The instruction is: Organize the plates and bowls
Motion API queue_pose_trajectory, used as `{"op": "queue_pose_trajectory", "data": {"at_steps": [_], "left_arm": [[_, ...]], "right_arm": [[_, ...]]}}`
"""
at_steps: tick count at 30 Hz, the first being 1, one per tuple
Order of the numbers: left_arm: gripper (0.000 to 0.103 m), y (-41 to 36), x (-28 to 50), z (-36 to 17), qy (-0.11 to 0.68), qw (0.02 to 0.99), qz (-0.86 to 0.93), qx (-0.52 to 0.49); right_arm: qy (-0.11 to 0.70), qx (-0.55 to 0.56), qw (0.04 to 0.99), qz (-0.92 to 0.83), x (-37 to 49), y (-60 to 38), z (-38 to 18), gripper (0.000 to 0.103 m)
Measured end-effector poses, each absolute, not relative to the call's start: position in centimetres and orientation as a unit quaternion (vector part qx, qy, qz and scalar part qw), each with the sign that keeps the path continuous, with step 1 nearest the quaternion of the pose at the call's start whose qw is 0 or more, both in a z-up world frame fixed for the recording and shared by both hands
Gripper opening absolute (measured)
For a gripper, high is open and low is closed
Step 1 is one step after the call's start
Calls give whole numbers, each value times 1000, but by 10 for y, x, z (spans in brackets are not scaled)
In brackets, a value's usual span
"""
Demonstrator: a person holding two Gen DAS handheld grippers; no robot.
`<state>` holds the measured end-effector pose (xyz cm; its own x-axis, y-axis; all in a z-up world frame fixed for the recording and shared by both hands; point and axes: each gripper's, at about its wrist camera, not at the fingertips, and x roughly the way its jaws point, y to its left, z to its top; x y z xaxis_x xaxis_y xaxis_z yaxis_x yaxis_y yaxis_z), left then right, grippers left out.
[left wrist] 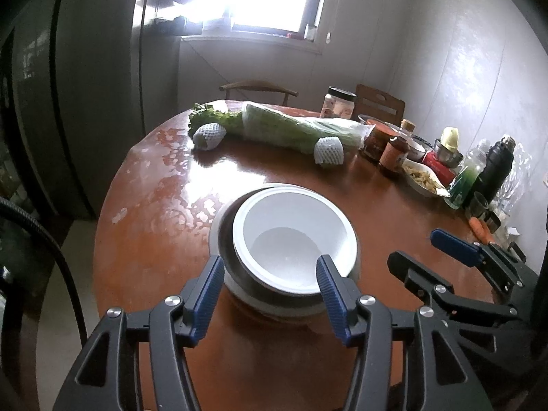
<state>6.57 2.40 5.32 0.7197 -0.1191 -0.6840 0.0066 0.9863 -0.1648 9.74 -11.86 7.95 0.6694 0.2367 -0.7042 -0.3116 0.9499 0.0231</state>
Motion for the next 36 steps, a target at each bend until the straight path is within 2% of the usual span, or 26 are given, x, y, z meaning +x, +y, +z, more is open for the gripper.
{"op": "queue_pose_trajectory", "data": {"at_steps": [36], "left_arm": [[60, -10, -5, 34, 374, 926, -23, -50]], "right_arm": [[374, -51, 916, 138, 13, -142, 71, 71]]}}
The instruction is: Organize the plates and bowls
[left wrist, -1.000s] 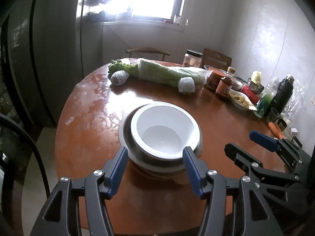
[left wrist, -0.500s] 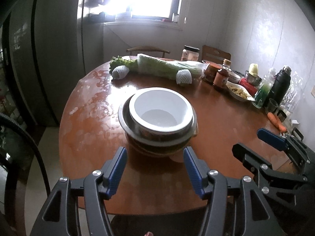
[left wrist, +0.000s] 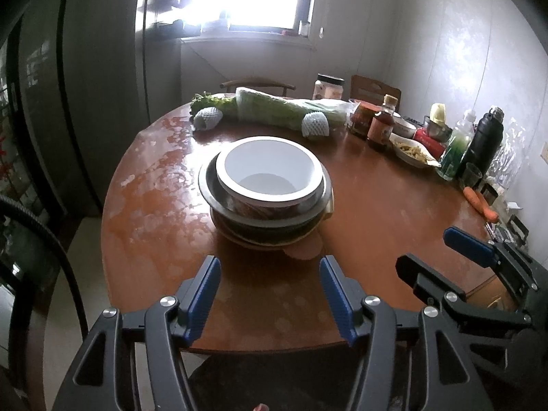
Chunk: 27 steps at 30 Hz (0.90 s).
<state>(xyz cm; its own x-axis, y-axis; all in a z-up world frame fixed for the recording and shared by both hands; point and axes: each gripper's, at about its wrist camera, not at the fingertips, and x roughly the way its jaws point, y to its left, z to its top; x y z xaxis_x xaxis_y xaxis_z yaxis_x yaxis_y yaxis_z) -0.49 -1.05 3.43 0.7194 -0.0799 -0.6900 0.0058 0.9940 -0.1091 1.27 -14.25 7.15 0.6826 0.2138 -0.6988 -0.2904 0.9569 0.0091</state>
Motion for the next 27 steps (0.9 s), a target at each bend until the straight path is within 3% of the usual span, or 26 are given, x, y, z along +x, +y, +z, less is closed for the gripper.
{"op": "queue_pose_trajectory", "data": {"at_steps": [27], "left_arm": [[60, -17, -1, 25, 386, 921, -20, -39]], "right_arm": [[390, -42, 909, 139, 16, -152, 56, 71]]}}
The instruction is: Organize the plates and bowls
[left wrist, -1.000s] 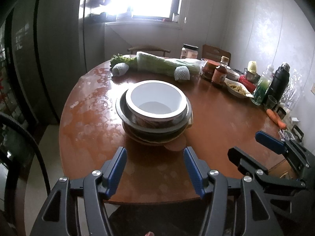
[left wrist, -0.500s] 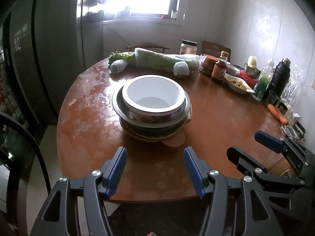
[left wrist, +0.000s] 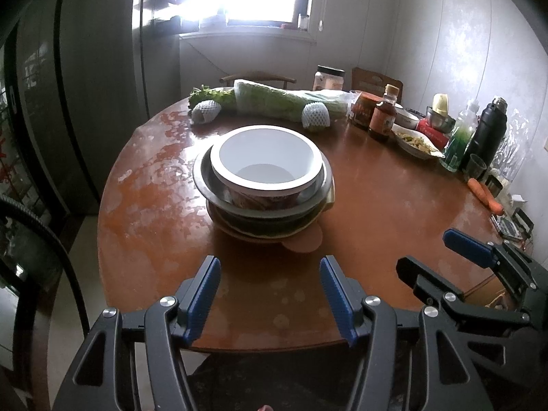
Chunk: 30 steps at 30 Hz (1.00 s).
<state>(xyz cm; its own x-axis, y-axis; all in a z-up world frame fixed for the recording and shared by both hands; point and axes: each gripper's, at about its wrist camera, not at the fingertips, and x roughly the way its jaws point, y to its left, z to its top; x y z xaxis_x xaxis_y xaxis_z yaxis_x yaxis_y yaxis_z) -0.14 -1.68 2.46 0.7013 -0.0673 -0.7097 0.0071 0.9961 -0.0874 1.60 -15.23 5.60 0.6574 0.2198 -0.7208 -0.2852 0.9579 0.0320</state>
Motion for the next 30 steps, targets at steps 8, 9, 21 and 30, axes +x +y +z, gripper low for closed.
{"op": "queue_pose_trajectory", "data": {"at_steps": [8, 9, 21, 30], "left_arm": [[60, -17, 0, 24, 388, 921, -17, -37], [60, -17, 0, 24, 388, 921, -16, -38], [61, -14, 5, 18, 395, 918, -9, -36], [62, -9, 17, 11, 401, 915, 7, -29]], "right_arm": [[391, -41, 909, 137, 16, -153, 55, 71], [392, -41, 909, 136, 16, -153, 54, 71], [395, -43, 908, 131, 20, -154, 50, 71], [402, -39, 906, 127, 29, -159, 43, 71]]}}
